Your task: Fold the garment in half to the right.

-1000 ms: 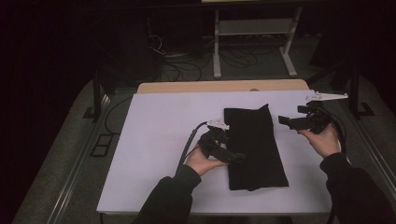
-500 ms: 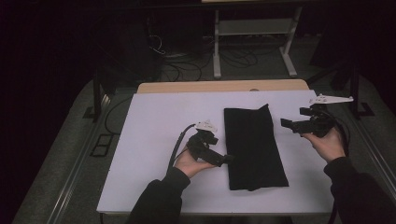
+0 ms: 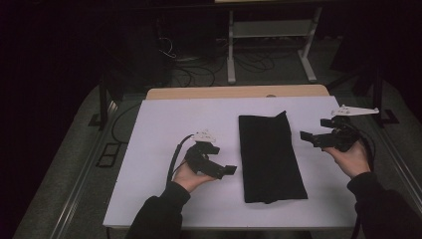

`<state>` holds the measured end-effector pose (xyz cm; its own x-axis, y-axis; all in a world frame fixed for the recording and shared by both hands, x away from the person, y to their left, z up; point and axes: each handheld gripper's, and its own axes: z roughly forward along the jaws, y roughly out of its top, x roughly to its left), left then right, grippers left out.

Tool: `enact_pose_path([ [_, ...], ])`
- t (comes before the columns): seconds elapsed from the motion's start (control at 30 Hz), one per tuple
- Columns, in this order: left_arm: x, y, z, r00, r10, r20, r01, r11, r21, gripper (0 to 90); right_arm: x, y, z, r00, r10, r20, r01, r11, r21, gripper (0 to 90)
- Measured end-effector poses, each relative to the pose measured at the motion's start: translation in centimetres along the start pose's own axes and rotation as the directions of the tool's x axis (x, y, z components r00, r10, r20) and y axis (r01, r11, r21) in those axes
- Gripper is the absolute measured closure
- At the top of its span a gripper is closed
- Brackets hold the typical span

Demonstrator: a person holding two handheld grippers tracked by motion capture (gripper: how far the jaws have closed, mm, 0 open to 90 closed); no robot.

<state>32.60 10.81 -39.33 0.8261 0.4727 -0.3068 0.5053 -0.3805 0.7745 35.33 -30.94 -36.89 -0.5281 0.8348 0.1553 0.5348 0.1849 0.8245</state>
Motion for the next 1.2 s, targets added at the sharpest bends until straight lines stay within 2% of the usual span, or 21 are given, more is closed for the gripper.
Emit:
enact_pose_path([
  [0.47, 1.1, -2.0, -1.8, 0.9991, -0.031, -0.03, 0.031, 0.9995, -0.008, 0.0, 0.1, -1.4, -0.8, 1.0, 0.0, -0.001, 0.0, 1.0, 0.008, 0.0],
  [0.87, 1.6, -3.0, -3.3, 0.9978, -0.043, -0.05, 0.042, 0.9989, -0.02, 0.0, 0.3, -2.8, -1.8, 0.9999, 0.012, -0.005, -0.012, 1.0, 0.012, 0.0],
  [1.2, 2.3, -4.0, -5.0, 0.9952, -0.06, -0.078, 0.057, 0.9975, -0.042, 0.0, 0.9, -3.6, -2.2, 0.9998, -0.001, -0.018, 0.001, 1.0, 0.012, 0.0],
])
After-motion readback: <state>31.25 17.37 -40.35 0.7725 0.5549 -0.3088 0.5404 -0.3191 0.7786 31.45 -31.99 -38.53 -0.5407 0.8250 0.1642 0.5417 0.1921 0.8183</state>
